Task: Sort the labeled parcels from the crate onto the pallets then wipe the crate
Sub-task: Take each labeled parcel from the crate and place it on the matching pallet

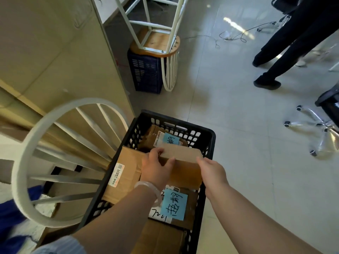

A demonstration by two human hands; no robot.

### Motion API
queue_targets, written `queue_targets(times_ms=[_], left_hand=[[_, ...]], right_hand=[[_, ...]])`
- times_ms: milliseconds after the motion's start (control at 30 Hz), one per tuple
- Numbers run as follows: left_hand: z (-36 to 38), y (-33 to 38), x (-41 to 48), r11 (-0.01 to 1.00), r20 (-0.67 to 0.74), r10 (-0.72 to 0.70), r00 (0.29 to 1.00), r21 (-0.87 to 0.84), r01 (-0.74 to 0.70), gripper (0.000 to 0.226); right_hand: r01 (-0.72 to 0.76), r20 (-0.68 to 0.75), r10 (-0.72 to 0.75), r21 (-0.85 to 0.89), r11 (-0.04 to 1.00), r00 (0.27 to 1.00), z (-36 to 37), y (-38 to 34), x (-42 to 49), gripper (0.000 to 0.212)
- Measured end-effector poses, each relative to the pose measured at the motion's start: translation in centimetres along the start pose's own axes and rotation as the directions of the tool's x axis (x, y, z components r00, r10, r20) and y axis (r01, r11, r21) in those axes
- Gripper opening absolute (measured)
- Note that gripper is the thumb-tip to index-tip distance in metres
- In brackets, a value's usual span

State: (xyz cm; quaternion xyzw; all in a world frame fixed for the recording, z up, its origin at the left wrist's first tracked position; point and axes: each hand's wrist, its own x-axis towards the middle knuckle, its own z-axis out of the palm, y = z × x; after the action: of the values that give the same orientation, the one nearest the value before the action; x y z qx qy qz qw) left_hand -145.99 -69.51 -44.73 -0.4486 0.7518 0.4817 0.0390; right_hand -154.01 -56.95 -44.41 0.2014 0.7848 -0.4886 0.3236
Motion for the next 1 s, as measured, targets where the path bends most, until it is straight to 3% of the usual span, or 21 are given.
queue_targets(times_ms=[167, 333, 400, 533, 633, 733, 867, 900, 1000], left_hand=[[-1.7, 1.4, -1.9, 0.993, -0.083, 0.055, 0.995, -0.104, -0.063, 0.035], [-4.2, 2.8, -4.0, 0.988, -0.065, 0.125, 0.99, -0.084, -0.13, 0.08], [-5.2, 3.5, -4.7, 0.992, -0.076, 0.116, 0.99, -0.049, -0.12, 0.087], [-6.8, 4.2, -5.6, 0.983, -0.098, 0.144, 0.985, -0.097, -0.153, 0.08], [-7.7, 4.3, -6.3, 0.954, -0.072, 0.144, 0.987, -0.255, -0.157, 0.072], [-8.7, 4.4, -6.8, 0.921, -0.116, 0.153, 0.981, -0.343, -0.185, 0.086], [-10.0, 4.4, -6.9, 0.924, -0.145, 0.126, 0.981, -0.342, -0.169, 0.07], [-10.1, 4.2, -6.9, 0.915, -0.14, 0.147, 0.979, -0.356, -0.189, 0.065], [-10.1, 3.7, -7.2, 0.909, -0.106, 0.191, 0.976, -0.355, -0.217, 0.058]], right_hand=[[0.089, 0.052, -0.091, 0.043, 0.995, 0.994, -0.3, -1.2, -2.9, 0.046], [0.21, 0.106, -0.218, 0.079, 0.974, 0.97, -1.6, -2.7, -5.2, 0.06], [0.266, 0.155, -0.27, 0.05, 0.963, 0.95, -2.1, -3.0, -6.2, 0.069], [0.343, 0.209, -0.334, -0.007, 0.939, 0.919, -2.5, -3.6, -8.0, 0.072], [0.353, 0.183, -0.364, 0.089, 0.931, 0.913, -2.6, -4.2, -8.9, 0.054], [0.361, 0.156, -0.383, 0.152, 0.92, 0.911, -2.3, -5.1, -9.4, 0.042], [0.378, 0.168, -0.41, 0.19, 0.906, 0.897, -1.7, -5.7, -10.0, 0.091], [0.398, 0.174, -0.427, 0.177, 0.9, 0.887, -1.5, -5.7, -10.1, 0.094], [0.475, 0.203, -0.468, 0.017, 0.88, 0.86, -1.4, -6.0, -11.1, 0.069]])
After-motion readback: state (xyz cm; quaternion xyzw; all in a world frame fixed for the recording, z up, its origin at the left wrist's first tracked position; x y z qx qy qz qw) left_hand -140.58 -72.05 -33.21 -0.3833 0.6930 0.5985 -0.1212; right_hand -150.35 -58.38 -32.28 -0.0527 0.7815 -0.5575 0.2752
